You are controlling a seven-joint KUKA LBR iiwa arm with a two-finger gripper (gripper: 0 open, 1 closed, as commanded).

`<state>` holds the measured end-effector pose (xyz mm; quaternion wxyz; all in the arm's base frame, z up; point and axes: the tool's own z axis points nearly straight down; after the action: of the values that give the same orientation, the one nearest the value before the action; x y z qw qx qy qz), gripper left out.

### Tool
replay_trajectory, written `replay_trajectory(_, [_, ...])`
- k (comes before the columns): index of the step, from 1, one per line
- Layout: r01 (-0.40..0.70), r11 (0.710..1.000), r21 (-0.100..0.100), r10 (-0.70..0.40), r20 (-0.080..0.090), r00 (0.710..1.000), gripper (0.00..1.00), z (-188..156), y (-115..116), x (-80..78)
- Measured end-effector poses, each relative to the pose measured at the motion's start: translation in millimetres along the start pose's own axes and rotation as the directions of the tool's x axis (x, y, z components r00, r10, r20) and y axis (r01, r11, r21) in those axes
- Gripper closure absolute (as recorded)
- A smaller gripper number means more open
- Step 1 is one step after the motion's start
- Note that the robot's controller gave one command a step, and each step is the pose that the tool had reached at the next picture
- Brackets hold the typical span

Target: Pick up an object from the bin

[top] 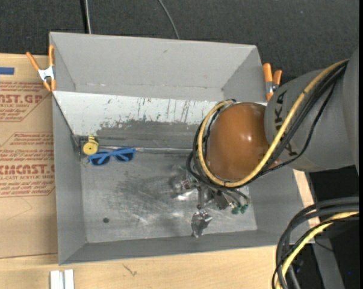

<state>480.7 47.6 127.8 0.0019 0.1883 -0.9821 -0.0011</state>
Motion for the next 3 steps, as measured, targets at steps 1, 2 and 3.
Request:
replay_trajectory(1, [-0.093, 0.996, 0.003, 0.093, 0.006, 0.996, 0.00, -11.7, -35.7, -16.2])
replay_trajectory(2, [0.022, 1.000, 0.001, -0.022, 0.013, 1.000, 0.00, 43.9, -90.0, -85.4])
replay_trajectory(3, [-0.169, 0.986, 0.011, 0.168, 0.031, 0.985, 0.00, 46.9, -53.1, -87.8])
